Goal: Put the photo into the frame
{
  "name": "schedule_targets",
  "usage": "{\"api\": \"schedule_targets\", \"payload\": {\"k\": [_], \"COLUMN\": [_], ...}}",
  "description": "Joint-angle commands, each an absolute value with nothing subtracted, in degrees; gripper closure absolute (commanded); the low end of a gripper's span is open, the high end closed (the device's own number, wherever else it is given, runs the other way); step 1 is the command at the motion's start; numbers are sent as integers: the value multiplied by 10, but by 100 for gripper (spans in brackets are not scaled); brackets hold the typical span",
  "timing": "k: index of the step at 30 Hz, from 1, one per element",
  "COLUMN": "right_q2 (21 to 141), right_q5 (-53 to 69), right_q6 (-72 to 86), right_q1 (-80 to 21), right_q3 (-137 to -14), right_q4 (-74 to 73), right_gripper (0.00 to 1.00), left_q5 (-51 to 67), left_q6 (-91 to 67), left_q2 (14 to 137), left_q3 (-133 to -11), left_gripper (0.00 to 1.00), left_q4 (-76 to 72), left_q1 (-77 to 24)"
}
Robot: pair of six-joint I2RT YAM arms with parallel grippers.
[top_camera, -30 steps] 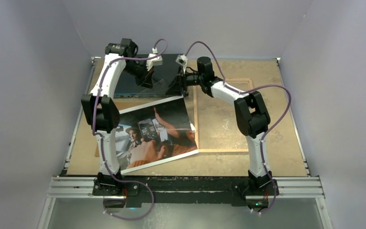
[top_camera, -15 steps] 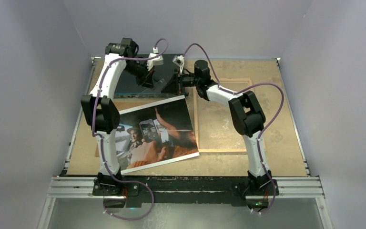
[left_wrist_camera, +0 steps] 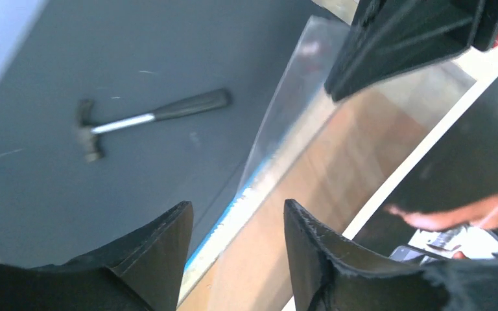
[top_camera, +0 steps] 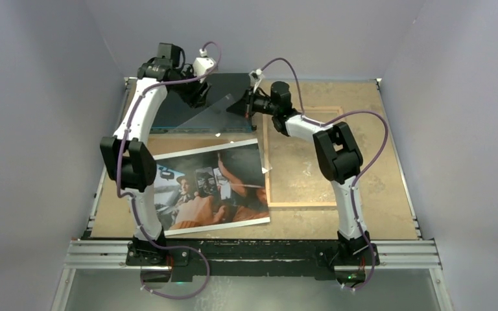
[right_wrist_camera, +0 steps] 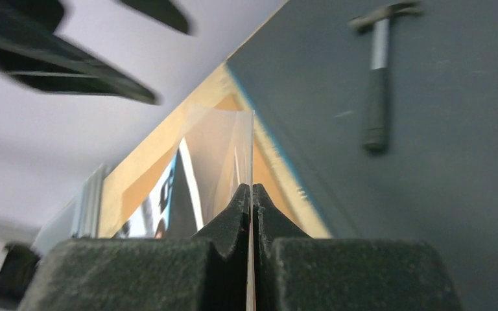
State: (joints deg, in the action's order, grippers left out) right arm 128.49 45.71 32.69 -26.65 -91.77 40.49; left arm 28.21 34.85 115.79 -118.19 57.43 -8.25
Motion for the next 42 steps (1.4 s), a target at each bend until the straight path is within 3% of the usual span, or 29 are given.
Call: {"api": "schedule_targets", "payload": {"k": [1, 7, 14, 20, 25, 35, 42], "right_q2": [1248, 1243, 1165, 1114, 1053, 899, 837], "right_q5": [309, 238, 197, 160, 84, -92, -105], "right_q6": [335, 341, 367, 350, 331, 293, 303], "right_q1": [-235, -213, -168, -152, -149, -121, -82], "right_q3": [-929, -944, -889, -863, -804, -719, -679], "right_q4": [433, 441, 464, 423, 407, 336, 301], "right_gripper": [100, 100, 100, 100, 100, 100, 100], "left_q5": [227, 269, 295, 240, 168, 51, 35], "left_q6": [299, 369, 472, 491, 477, 436, 429], "left_q2": [1064, 1052, 1003, 972, 957, 962, 970], "left_q3": [-1164, -1130, -956, -755, -667, -589, -555], "left_gripper": [47, 42, 42, 49, 54, 61, 64], "left_q4": [479, 616, 686, 606, 522, 431, 423], "left_q1": [-77, -78, -80, -95, -95, -91, -41]}}
